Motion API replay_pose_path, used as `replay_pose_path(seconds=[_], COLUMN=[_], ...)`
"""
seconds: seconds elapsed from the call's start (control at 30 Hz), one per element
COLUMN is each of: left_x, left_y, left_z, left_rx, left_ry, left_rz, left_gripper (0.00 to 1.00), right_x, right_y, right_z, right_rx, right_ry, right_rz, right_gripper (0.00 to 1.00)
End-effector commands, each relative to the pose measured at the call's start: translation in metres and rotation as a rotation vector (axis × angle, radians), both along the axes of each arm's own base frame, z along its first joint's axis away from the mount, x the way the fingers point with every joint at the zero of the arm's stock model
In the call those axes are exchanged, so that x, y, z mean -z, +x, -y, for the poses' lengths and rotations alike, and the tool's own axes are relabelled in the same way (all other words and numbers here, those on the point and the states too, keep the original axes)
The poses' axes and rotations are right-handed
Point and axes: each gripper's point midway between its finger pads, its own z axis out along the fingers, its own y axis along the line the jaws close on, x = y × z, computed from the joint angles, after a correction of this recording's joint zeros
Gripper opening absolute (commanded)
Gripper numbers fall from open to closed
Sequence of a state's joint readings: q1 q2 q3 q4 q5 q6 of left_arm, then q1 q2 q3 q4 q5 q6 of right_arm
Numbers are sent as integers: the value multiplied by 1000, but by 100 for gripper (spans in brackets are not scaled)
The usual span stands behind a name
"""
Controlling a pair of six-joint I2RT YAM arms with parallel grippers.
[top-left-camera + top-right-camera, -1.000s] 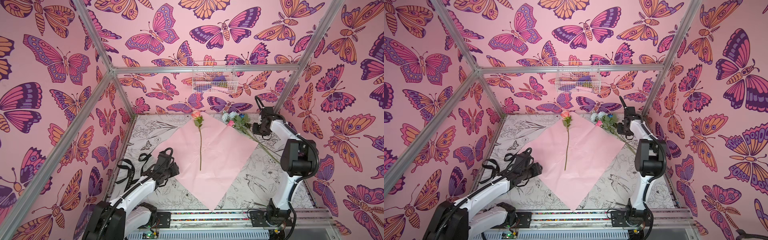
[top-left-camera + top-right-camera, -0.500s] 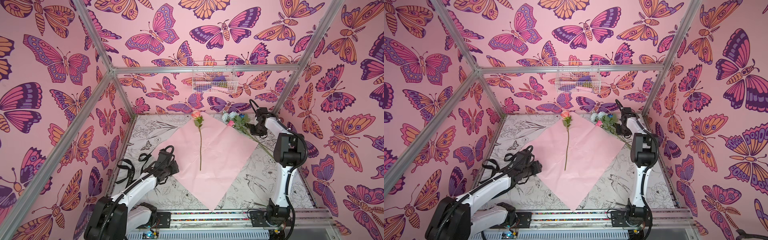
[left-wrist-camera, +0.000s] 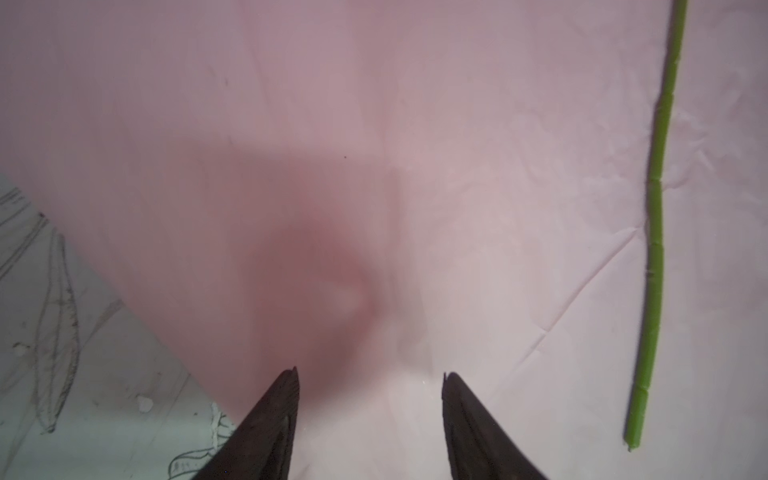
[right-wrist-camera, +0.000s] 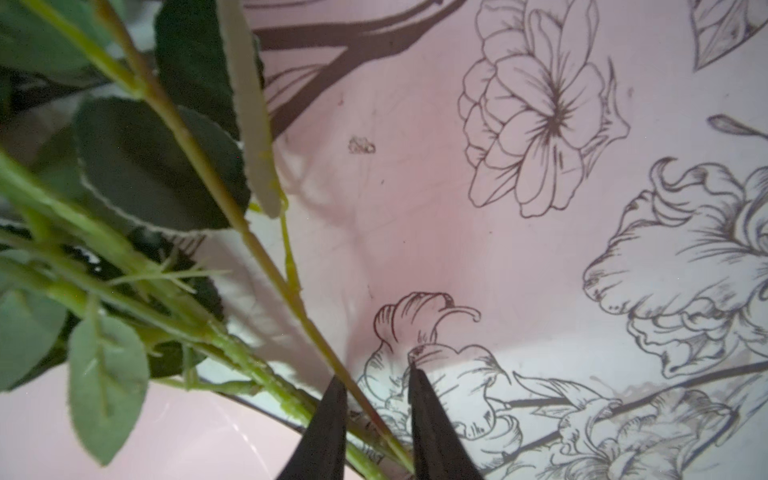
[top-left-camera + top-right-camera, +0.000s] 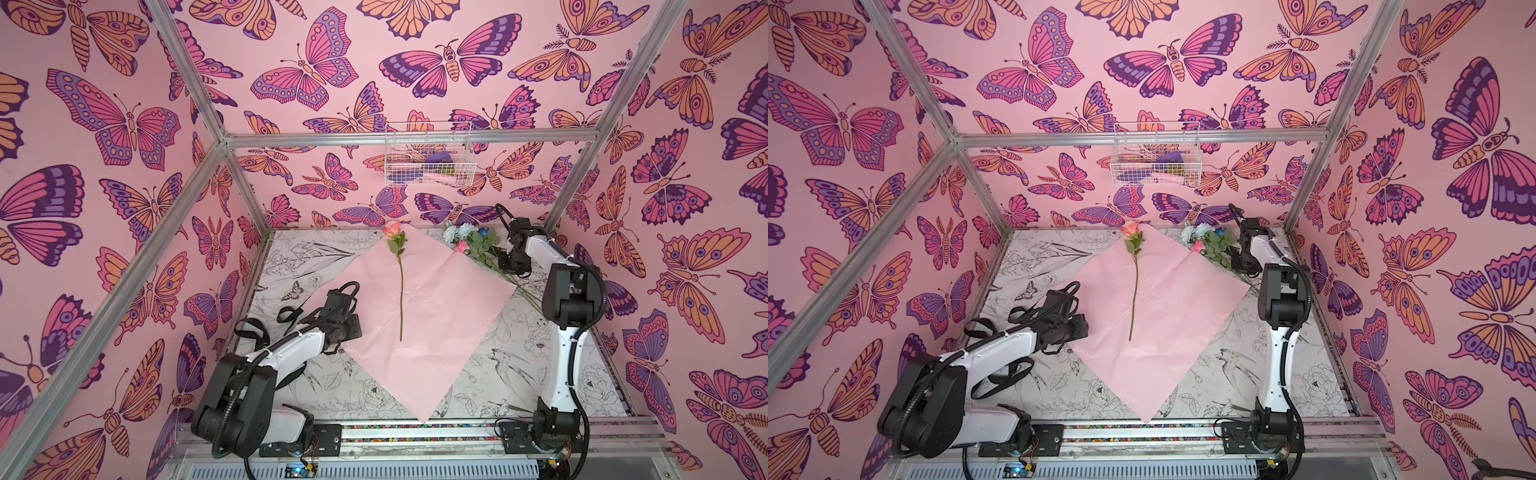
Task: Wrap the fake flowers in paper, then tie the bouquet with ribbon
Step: 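Move the right gripper back to the flower bunch and grasp a stem, then lift the second flower and lay it beside the first rose, releasing it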
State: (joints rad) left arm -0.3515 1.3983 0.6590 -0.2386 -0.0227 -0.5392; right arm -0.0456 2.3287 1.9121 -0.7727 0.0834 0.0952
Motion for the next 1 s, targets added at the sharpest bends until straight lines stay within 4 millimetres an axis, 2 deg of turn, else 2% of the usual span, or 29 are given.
replay_pose_path(seconds=[0.0, 0.17, 0.33, 0.6, 0.77, 0.97], left_x=[7, 16, 18, 17, 15, 15], left_y=[0, -5, -10, -11, -12, -14], left_z=[-1, -3, -5, -4, -4, -4], left_rx=[21, 9, 2, -1, -4, -5], left_ry=[19, 21, 24, 11, 4, 2], left_rz=[-35, -63, -71, -68, -65, -65], left_gripper=[57, 57, 57, 57, 57, 58], right_x=[4, 0, -18, -48, -78, -128], right_y=[-2, -4, -3, -1, -8, -24], right_z=[3, 2, 5, 9, 16, -2], right_rx=[-31, -43, -55, -76, -56, -47], right_ry=[-15, -14, -34, -74, -136, -132], right_rz=[-31, -25, 7, 51, 84, 150], right_gripper=[23, 16, 3, 0, 0, 0])
